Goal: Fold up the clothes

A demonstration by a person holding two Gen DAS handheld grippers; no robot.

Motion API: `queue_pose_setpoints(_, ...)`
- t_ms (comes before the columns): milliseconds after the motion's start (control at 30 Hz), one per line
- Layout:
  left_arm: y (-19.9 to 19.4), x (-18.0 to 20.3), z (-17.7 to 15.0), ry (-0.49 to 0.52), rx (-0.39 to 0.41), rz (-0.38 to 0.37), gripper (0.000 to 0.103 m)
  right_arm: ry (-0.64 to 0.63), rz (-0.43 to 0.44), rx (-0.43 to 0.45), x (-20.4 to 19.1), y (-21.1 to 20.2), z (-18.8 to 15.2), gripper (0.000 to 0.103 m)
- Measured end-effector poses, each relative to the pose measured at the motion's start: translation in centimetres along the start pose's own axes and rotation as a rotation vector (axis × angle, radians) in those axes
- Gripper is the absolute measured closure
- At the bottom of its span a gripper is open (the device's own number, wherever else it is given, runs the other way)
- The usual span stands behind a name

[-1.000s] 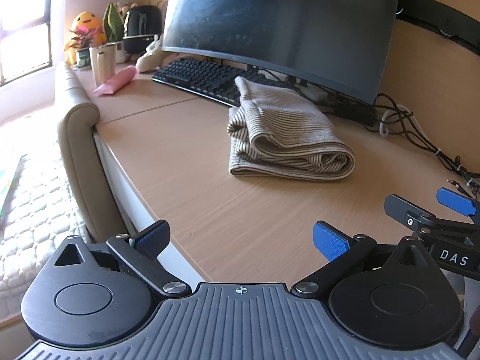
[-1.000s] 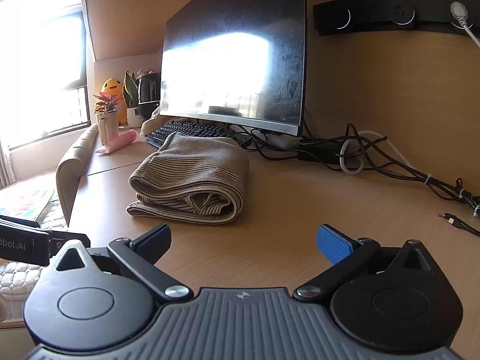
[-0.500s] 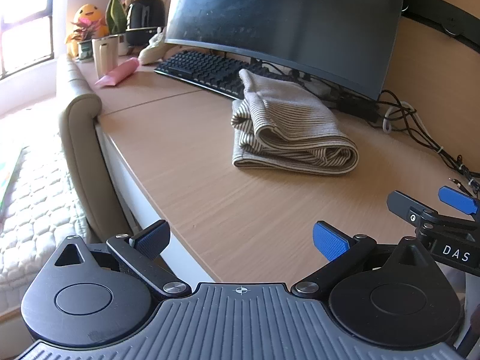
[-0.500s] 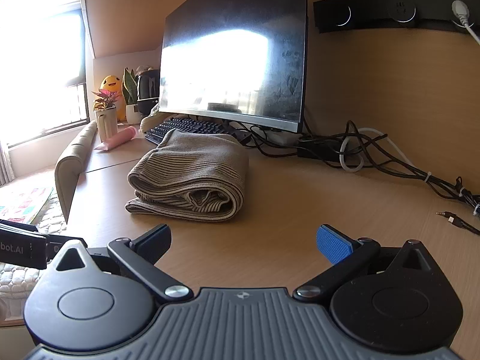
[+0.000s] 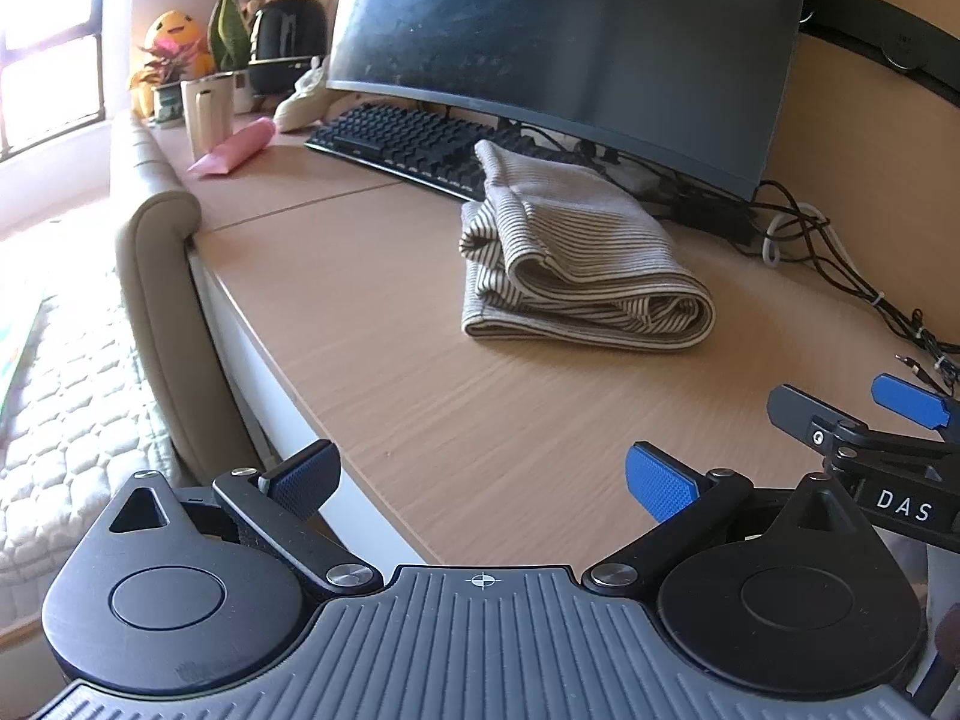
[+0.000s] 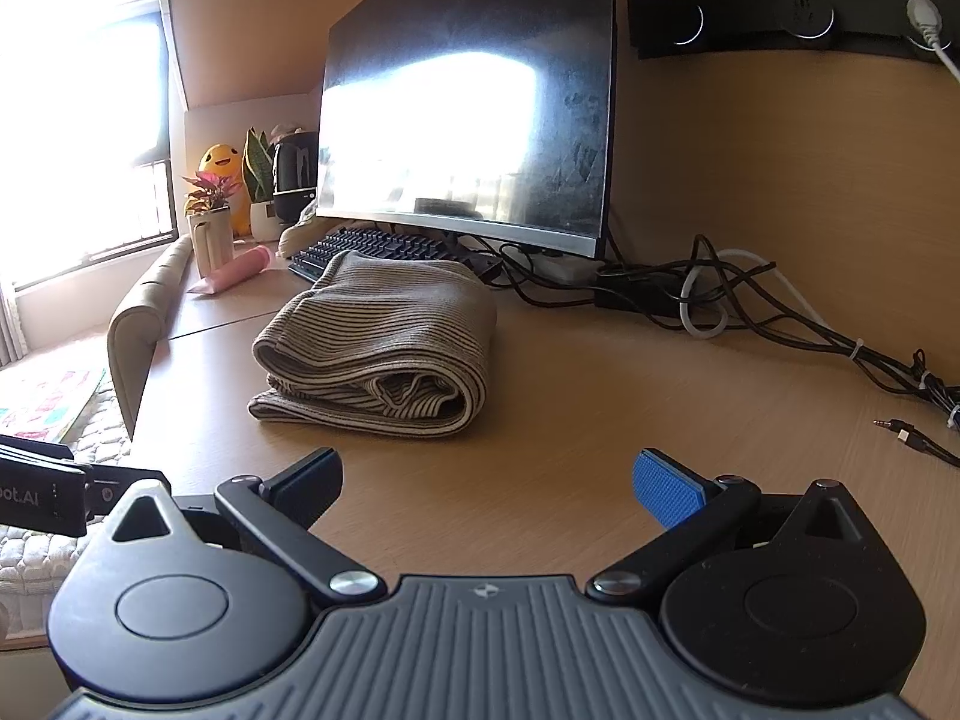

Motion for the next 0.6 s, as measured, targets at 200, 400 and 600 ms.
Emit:
queue_pose_setpoints(200,-0.05,-0.06,0.0,-0.002,0.002,-0.003,0.0,-0.017,0.003,0.0,-0.26,0.04,0.02,0.0)
queue_pose_setpoints(400,-0.11,-0.08,0.02,-0.005,0.003,-0.007,0.0,-0.016,0.003,-0.002,-0.18,0.09,0.03,0.0)
queue_pose_setpoints(600,-0.07,0.07,0.04,-0.001,0.004,-0.012,0.0,-0.016,0.004,-0.002,-0.13,0.07,0.04,0.0)
Point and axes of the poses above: each gripper's, at about its wrist camera, not at the fingertips, and y roughly the way its jaws point, x to its right, z to its top, the point moved 9 cm from there along y, roughly the way its jaws point, and after that the axes turned 5 degrees about -y, right-handed, at the moved point
